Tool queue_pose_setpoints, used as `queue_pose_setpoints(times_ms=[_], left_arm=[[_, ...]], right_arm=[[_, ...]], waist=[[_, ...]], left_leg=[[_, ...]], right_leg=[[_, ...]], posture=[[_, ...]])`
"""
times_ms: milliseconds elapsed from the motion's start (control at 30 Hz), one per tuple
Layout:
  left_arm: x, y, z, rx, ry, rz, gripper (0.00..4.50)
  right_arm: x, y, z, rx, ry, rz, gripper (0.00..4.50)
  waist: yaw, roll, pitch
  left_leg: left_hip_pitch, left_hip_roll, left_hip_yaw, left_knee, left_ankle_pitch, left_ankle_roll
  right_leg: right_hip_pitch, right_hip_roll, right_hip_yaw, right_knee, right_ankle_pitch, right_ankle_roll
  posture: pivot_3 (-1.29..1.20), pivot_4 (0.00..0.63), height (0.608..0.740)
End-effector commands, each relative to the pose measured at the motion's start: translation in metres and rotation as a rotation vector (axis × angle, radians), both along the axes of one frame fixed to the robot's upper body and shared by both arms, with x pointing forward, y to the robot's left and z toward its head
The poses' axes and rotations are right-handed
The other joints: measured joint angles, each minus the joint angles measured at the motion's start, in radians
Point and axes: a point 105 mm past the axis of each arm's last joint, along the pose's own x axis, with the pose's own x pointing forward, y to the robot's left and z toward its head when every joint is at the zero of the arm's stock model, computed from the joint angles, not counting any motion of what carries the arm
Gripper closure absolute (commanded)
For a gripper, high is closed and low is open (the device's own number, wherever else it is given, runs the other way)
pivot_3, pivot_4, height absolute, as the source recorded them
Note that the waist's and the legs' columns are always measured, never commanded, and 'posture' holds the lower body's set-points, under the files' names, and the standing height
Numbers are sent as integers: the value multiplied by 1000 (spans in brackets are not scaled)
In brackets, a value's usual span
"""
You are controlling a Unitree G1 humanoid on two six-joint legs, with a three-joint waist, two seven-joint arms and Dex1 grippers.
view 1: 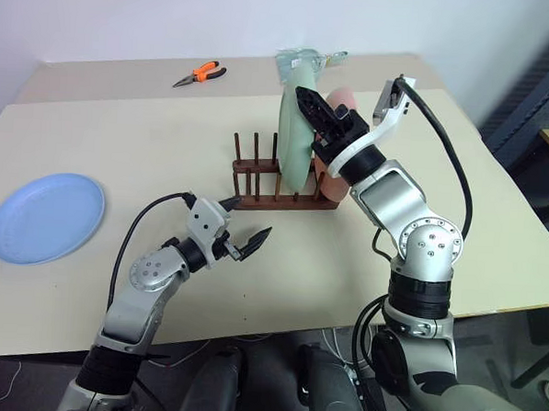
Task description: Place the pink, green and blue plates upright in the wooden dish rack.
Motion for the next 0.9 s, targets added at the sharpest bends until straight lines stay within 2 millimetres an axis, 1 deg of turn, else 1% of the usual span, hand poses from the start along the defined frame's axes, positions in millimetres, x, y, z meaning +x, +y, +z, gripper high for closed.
queue_pose_setpoints(times_ms=[33, 67, 133, 233, 333, 367, 400, 433, 467, 500, 533, 567, 600, 633, 667, 733, 767, 833, 867, 900], left_arm=[[-4, -3, 12, -10, -40, -25, 0], [-4, -3, 12, -22, -31, -21, 0], [-5, -1, 13, -36, -19, -19, 0], [-5, 3, 15, -38, -22, -1, 0], [0, 18, 22, -48, -51, 85, 0], [2, 22, 23, -56, -54, 108, 0], [4, 33, 30, -92, -72, 161, 0], [5, 41, 34, -118, -85, 198, 0], [8, 56, 43, -164, -117, 285, 0], [11, 72, 51, -193, -154, 383, 0], [12, 82, 56, -208, -176, 446, 0], [14, 107, 63, -235, -216, 588, 0], [17, 135, 65, -230, -232, 759, 0], [16, 154, 66, -227, -239, 877, 0], [12, 181, 68, -235, -255, 1035, 0], [2, 220, 68, -247, -254, 1280, 0], [-8, 239, 68, -265, -253, 1409, 0], [-27, 264, 64, -298, -225, 1600, 0], [-38, 273, 59, -358, -191, 1690, 0], [-45, 278, 55, -399, -164, 1742, 0]], right_arm=[[-1, 0, 22, -7, -85, -13, 1949], [0, -1, 26, -45, -122, -39, 1462], [1, -2, 38, -193, -255, -107, 450], [-3, -1, 51, -385, -443, -175, 450], [-8, 0, 67, -615, -693, -269, 450], [-10, 1, 70, -667, -753, -280, 450], [-19, 10, 70, -762, -871, -254, 450], [-25, 17, 68, -827, -950, -228, 450], [-36, 31, 59, -923, -1066, -156, 214], [-45, 41, 50, -1002, -1159, -92, 214], [-50, 47, 43, -1046, -1212, -53, 214], [-55, 56, 33, -1090, -1270, -12, 214], [-58, 64, 25, -1121, -1313, 9, 214], [-60, 69, 20, -1141, -1343, 22, 214], [-60, 75, 14, -1155, -1368, 35, 214], [-60, 82, 7, -1162, -1388, 51, 214], [-61, 86, 4, -1162, -1391, 56, 214], [-60, 91, -1, -1152, -1381, 69, 214], [-58, 91, -7, -1156, -1370, 76, 214], [-56, 92, -11, -1161, -1364, 80, 214]], waist=[[0, 0, 0], [0, 0, 0], [0, 0, 0], [0, 0, 0], [-1, 0, 0], [-1, 0, 0], [-2, 0, 0], [-3, 1, 1], [-3, 1, 1], [-3, 1, 1], [-4, 0, 0], [-4, 0, 0], [-4, 0, 0], [-3, 0, 0], [-2, -1, 1], [0, -1, 0], [2, -1, 0], [3, -3, 0], [3, -3, -1], [4, -4, -1]], left_leg=[[0, 0, 0, 0, 0, 0], [0, 0, 0, 0, 0, 0], [0, 0, 0, 0, 0, 0], [0, 0, 1, 0, 0, 0], [0, 0, 0, 0, 0, 0], [0, 0, 1, 0, 0, 0], [0, 0, 1, 0, 0, 0], [0, 0, 1, 0, 0, 0], [0, 0, 1, 0, 0, 0], [0, 0, 0, 0, 0, 0], [0, 0, 0, 0, 0, 0], [0, 0, 0, 0, 0, 0], [0, 1, 0, 0, 0, 0], [0, 1, 0, 0, 0, 0], [0, 1, -1, 0, 0, 0], [0, 0, -1, 1, 1, -1], [0, 0, -1, 1, 1, -1], [0, 0, -1, 1, 1, -2], [0, -1, -1, 0, 0, -2], [0, -1, -1, 0, 0, -2]], right_leg=[[0, 0, 0, 0, 0, 0], [0, 0, 0, 0, 0, 0], [0, 0, 0, 0, 0, 0], [0, 0, 0, 0, 0, 0], [0, 0, 0, 0, 0, 0], [0, 0, -1, 0, 0, 0], [0, 0, -1, 0, 0, 0], [0, 0, -1, 0, 0, 0], [0, 0, 0, 0, 0, 0], [0, 0, -1, 0, 0, 0], [0, 0, -1, 0, 0, 1], [0, 0, -1, 0, 0, 1], [0, 0, -1, 0, 0, 1], [0, 0, -1, 0, 0, 1], [0, 1, -1, 0, 0, 1], [0, 1, -1, 0, 0, 1], [0, 1, -1, 0, 0, 1], [0, 0, -1, 0, 0, 1], [0, 0, -1, 0, 0, 1], [0, 0, -1, 0, 1, 2]], posture=[[0, 150, 739], [0, 150, 739], [0, 150, 739], [0, 150, 739], [0, 150, 739], [0, 150, 739], [0, 150, 739], [0, 150, 739], [0, 150, 739], [0, 150, 739], [0, 150, 739], [0, 150, 739], [0, 150, 739], [0, 150, 739], [0, 150, 739], [0, 150, 739], [0, 150, 739], [0, 150, 739], [0, 150, 739], [0, 150, 739]])
